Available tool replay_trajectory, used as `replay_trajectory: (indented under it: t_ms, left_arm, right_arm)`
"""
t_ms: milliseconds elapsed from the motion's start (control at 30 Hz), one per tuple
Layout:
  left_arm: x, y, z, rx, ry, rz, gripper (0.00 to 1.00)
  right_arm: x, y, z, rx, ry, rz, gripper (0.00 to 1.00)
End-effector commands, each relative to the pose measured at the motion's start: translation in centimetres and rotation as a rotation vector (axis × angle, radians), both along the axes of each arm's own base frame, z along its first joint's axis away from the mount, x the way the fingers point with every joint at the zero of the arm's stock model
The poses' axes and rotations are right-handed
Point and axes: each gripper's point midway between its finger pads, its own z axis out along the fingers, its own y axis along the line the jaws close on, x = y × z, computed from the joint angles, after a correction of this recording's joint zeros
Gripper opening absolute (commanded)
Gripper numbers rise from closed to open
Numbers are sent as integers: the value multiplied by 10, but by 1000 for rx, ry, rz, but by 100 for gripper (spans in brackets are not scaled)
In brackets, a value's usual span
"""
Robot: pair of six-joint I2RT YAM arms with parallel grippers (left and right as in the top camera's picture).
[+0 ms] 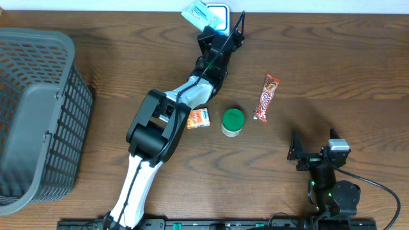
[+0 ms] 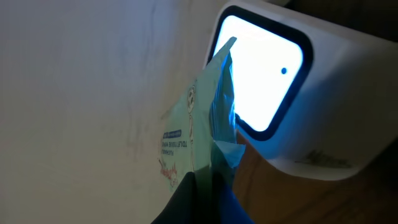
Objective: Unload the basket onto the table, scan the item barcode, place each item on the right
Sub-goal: 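Hold and rotate the pack in front of the scanner with left gripper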
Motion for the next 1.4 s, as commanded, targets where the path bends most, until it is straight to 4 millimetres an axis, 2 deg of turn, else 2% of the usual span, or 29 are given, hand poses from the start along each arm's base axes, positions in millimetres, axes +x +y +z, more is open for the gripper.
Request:
replay_trajectory:
  t_ms: [0, 133, 300, 533, 600, 800, 1067, 1233, 1367]
  left_arm:
    - [2, -10, 3, -13, 13, -46, 7]
    - [-2, -14, -11, 24, 75, -79, 7]
    - [-5, -26, -12, 73, 85, -131, 7]
    - [-4, -23, -7, 134, 68, -131, 7]
    - [3, -21, 23, 120, -52, -98, 7]
    - [7, -21, 65, 143, -212, -87, 7]
    - [6, -8, 86, 247, -275, -22, 7]
    - [3, -1, 113, 190, -382, 17, 7]
    - [0, 0, 124, 162, -428, 31, 7]
  right_arm:
    - [0, 1, -1, 13, 4, 3, 99]
    - [0, 1, -1, 13, 4, 3, 99]
    - [0, 1, -1, 13, 4, 3, 99]
    - [0, 1, -1, 13, 4, 3, 99]
    - [0, 1, -1, 13, 4, 3, 99]
    - [0, 1, -1, 13, 4, 3, 99]
    - [0, 1, -1, 13, 4, 3, 99]
    - [0, 1, -1, 13, 4, 3, 99]
    - [0, 1, -1, 13, 4, 3, 99]
